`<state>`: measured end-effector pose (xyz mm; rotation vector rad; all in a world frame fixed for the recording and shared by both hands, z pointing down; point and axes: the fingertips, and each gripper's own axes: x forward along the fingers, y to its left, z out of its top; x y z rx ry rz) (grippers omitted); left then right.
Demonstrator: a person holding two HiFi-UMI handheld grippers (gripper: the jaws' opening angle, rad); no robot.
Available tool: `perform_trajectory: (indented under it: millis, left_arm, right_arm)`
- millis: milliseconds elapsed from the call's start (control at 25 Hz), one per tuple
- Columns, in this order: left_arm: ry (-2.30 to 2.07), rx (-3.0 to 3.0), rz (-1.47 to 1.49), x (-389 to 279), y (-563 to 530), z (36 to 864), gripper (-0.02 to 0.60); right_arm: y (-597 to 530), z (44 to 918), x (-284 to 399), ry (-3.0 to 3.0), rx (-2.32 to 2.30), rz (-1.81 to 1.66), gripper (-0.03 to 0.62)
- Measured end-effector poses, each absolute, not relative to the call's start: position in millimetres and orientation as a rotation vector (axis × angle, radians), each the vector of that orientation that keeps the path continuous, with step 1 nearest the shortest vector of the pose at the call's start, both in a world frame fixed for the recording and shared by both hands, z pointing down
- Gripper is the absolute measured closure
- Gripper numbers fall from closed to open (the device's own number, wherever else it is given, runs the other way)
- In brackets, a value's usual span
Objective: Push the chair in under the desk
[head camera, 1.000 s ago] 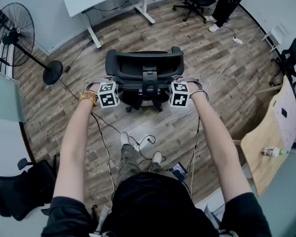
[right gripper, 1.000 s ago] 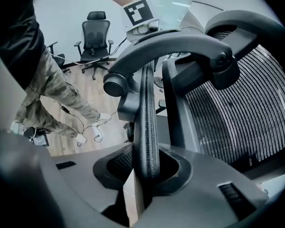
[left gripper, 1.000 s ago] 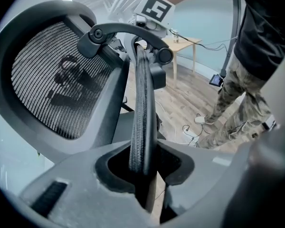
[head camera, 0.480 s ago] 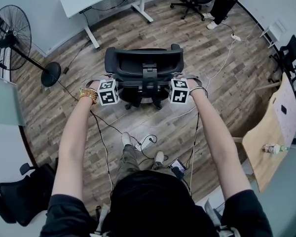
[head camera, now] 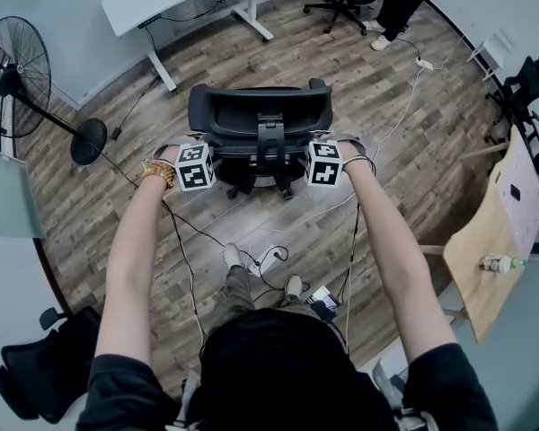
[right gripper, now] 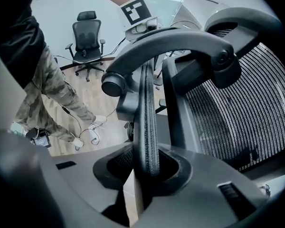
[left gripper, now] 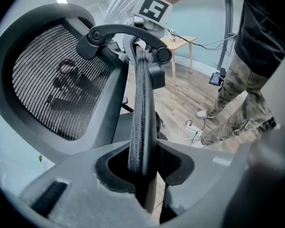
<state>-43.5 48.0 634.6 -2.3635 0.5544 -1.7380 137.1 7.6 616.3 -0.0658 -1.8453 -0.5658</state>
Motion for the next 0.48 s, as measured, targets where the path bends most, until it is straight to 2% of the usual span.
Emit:
perform_trajectory:
  millis: [480]
  left_arm:
    - [0.468,-2.344,-1.695,-64.1,43.4,635.7,0.470]
  right_arm:
    - [16.8,616.9,118.2,-1.847,-0.006,-0.561,0.503]
